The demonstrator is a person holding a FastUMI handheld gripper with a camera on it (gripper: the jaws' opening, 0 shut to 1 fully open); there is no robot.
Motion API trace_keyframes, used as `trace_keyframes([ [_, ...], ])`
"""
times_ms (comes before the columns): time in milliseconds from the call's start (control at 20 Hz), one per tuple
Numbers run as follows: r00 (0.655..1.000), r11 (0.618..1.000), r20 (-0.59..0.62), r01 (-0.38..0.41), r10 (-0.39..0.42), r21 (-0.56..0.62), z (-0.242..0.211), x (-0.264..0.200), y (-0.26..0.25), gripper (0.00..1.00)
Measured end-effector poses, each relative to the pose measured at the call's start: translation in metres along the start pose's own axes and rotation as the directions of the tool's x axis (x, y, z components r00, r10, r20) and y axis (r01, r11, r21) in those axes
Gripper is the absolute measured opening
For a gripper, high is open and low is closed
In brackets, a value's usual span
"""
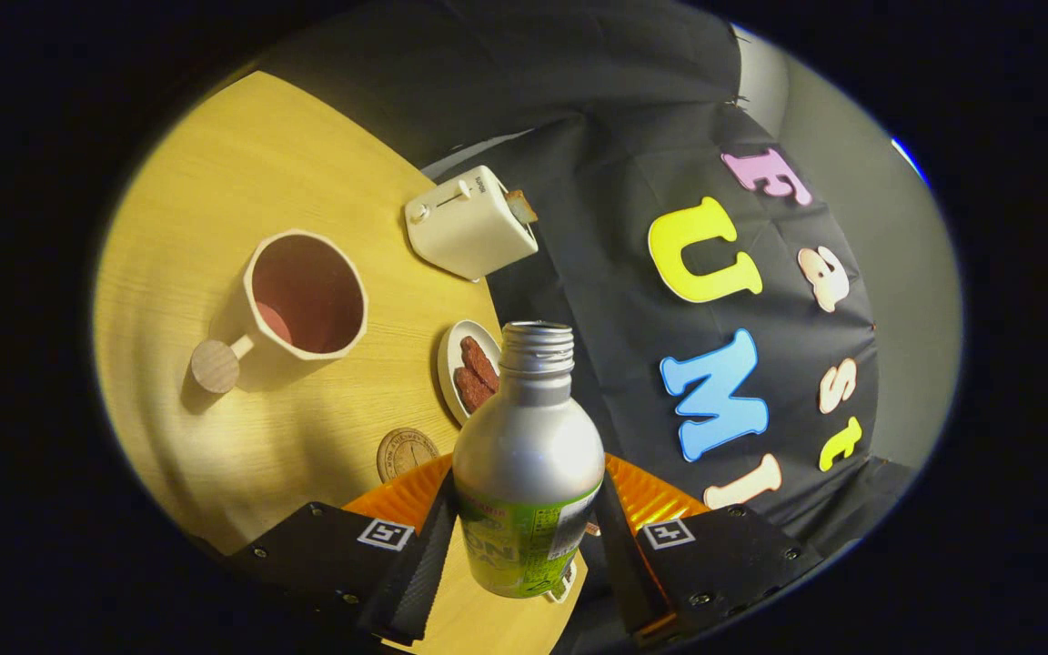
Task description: Take the bottle from table, then pour the juice into the cup, finally place the bottle on the coaster
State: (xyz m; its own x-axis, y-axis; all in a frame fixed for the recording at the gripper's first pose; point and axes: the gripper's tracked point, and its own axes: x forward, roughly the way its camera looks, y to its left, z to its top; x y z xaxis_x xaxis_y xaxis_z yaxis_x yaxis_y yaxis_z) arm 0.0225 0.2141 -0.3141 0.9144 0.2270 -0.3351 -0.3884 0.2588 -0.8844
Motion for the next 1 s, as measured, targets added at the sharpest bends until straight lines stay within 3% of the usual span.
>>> trace_keyframes([
  [550, 0.999, 0.985, -0.027, -0.024, 0.020, -0.172, 0.007, 0.002, 0.004, 0.76],
  [1000, 1.000, 0.942, 0.001, -0.026, 0.028, -0.334, 0.020, 0.005, 0.000, 0.76],
])
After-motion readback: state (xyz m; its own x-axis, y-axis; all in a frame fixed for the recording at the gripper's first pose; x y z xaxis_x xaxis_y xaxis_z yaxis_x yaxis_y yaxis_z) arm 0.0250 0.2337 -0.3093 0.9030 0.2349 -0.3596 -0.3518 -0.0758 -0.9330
